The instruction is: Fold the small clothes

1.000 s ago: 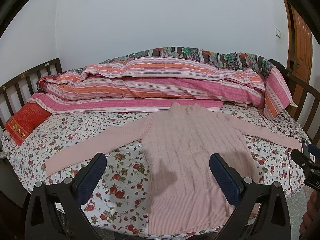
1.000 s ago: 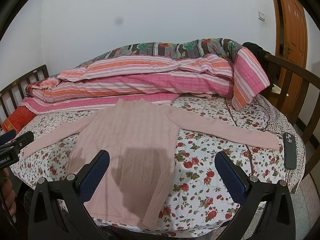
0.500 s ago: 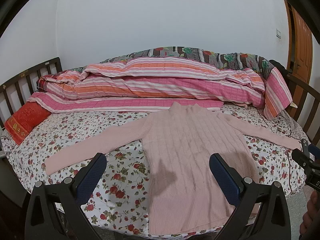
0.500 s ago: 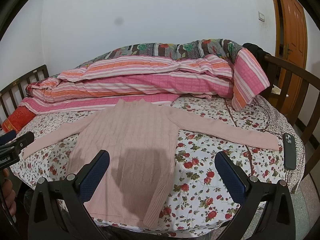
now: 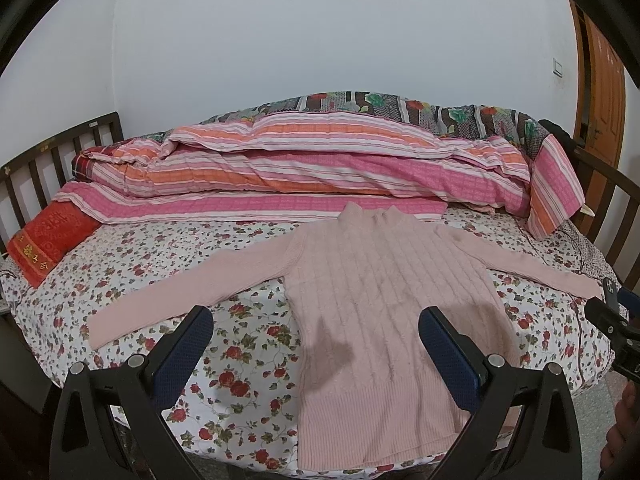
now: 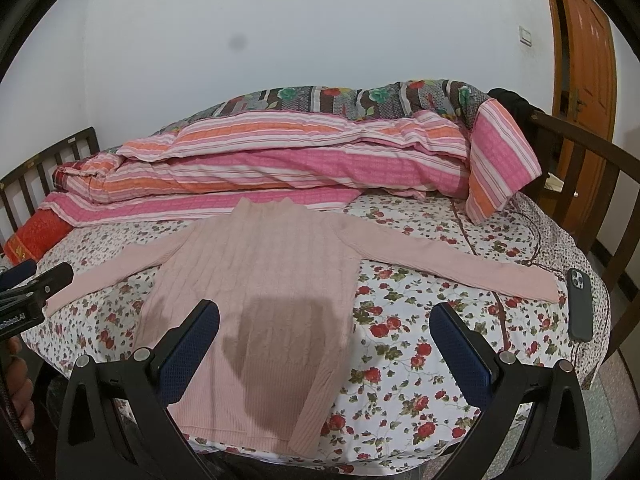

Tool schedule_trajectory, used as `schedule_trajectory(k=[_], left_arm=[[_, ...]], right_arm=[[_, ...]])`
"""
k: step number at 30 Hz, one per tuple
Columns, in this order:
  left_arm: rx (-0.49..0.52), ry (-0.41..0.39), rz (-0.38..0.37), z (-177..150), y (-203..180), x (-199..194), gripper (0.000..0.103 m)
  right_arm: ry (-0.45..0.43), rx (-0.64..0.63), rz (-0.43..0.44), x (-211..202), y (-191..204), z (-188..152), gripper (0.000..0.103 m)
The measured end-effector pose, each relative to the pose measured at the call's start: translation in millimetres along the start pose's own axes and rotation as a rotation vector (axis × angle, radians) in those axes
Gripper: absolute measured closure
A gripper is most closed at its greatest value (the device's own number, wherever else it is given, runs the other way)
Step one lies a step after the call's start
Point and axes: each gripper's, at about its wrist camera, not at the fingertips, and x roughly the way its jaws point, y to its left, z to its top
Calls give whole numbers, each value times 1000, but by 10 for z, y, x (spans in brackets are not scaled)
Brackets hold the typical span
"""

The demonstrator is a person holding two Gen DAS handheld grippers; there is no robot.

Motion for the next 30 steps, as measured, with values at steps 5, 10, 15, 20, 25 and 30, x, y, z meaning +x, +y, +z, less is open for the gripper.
schedule_trajectory(k=[5, 10, 15, 20, 25, 30], left_arm=[[-14, 11, -8, -42, 45, 87, 0], [-33, 33, -13, -103, 122, 270, 0], [-59, 77, -21, -194, 236, 535, 0], [-85, 115, 7, -314, 437, 859, 0], [-107, 168, 47, -446, 665, 1240, 0], [-167, 195, 43, -530, 973, 1545, 0]], right_arm=[[1, -3, -1, 7, 6, -7, 0], [20, -7, -1, 120, 99, -2, 0], [54, -10, -1, 349, 111, -82, 0], [85, -18, -3, 636, 148, -186, 0], [119, -35, -7, 975, 212, -286, 0], [124, -42, -3, 1234, 216, -300, 0]])
